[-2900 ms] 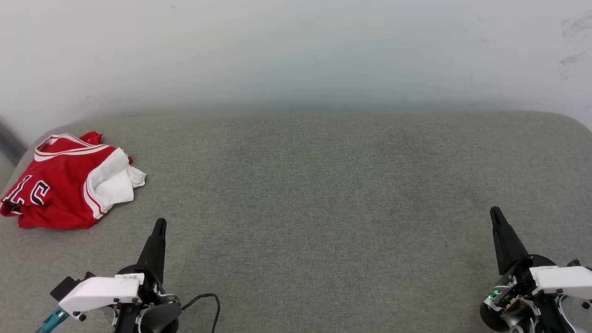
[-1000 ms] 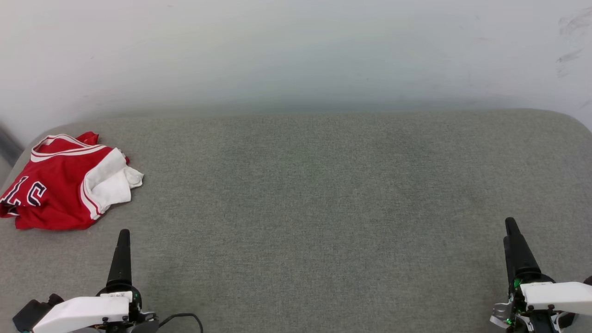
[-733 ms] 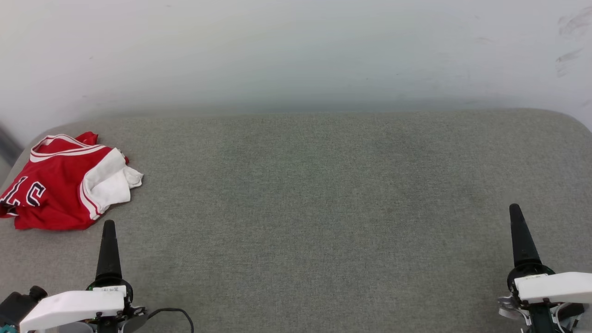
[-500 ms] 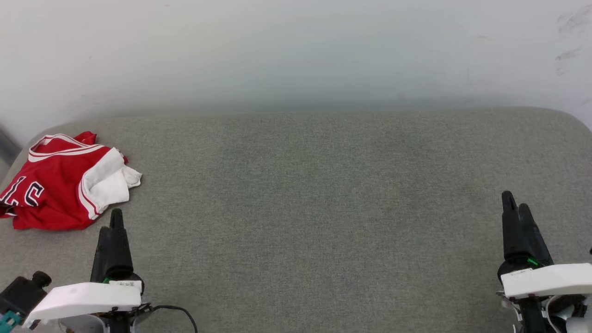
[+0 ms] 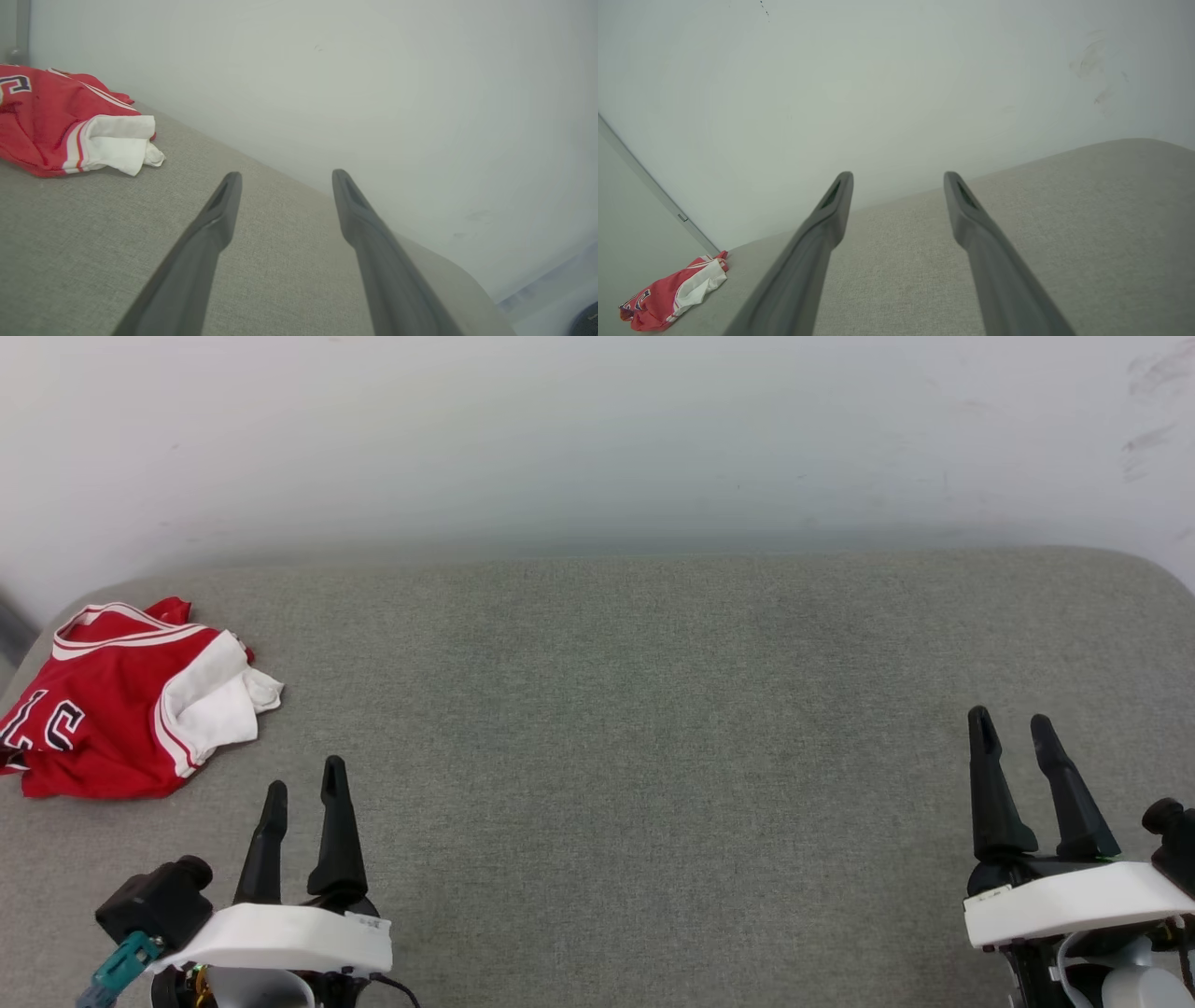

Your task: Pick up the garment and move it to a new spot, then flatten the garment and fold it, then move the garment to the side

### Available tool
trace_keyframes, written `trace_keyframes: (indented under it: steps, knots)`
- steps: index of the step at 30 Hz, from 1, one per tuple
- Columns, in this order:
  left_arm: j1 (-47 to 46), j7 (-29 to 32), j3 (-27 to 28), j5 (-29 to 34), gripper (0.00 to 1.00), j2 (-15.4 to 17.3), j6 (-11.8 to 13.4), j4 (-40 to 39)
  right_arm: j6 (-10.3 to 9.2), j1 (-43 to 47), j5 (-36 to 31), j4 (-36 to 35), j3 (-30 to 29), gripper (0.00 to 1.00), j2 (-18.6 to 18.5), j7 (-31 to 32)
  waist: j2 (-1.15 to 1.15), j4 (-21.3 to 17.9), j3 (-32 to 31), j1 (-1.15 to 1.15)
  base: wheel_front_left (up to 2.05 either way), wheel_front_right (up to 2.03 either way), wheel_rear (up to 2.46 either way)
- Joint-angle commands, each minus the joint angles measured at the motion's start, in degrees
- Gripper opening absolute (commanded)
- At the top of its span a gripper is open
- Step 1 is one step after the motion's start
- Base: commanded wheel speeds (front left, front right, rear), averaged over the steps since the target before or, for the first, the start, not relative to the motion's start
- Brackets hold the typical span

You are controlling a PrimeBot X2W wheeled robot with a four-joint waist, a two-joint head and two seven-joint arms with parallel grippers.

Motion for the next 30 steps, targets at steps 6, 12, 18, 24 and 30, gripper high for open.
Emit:
trace_keyframes:
  steps: [6, 12, 18, 24, 30]
  knots:
    - [-0.23, -1.39, -4.79, 7.65, 1.00, 2.98, 4.52, -0.50, 0.00, 0.17, -6.72, 0.04, -0.08, 1.00, -0.12, -1.37, 0.00, -0.16, -0.02, 0.00, 0.00, 0.00, 0.00]
    - [-0.52, -2.29, -9.98, 10.93, 1.00, 5.70, 8.94, -1.27, 0.00, 0.38, -11.66, 0.57, -0.24, 1.00, -0.12, -2.30, 0.00, -0.34, 0.09, 0.00, 0.00, 0.00, 0.00]
    - [-1.51, -3.12, -14.82, 14.25, 1.00, 7.94, 12.30, -2.28, 0.00, 0.41, -17.04, -0.03, 0.22, 1.00, -0.12, -3.20, 0.00, -0.40, 0.35, 0.00, 0.00, 0.00, 0.00]
    - [-2.24, -4.00, -19.23, 16.75, 1.00, 9.86, 14.35, -1.94, 0.00, 0.67, -21.46, -0.42, 0.51, 1.00, -0.12, -3.99, 0.00, -0.51, 0.62, 0.00, 0.00, 0.00, 0.00]
    - [-2.56, -4.80, -21.93, 18.99, 1.00, 10.93, 16.39, -1.67, 0.00, 0.72, -24.60, -1.51, 1.15, 1.00, -0.11, -4.80, 0.00, -0.69, 0.78, 0.00, 0.00, 0.00, 0.00]
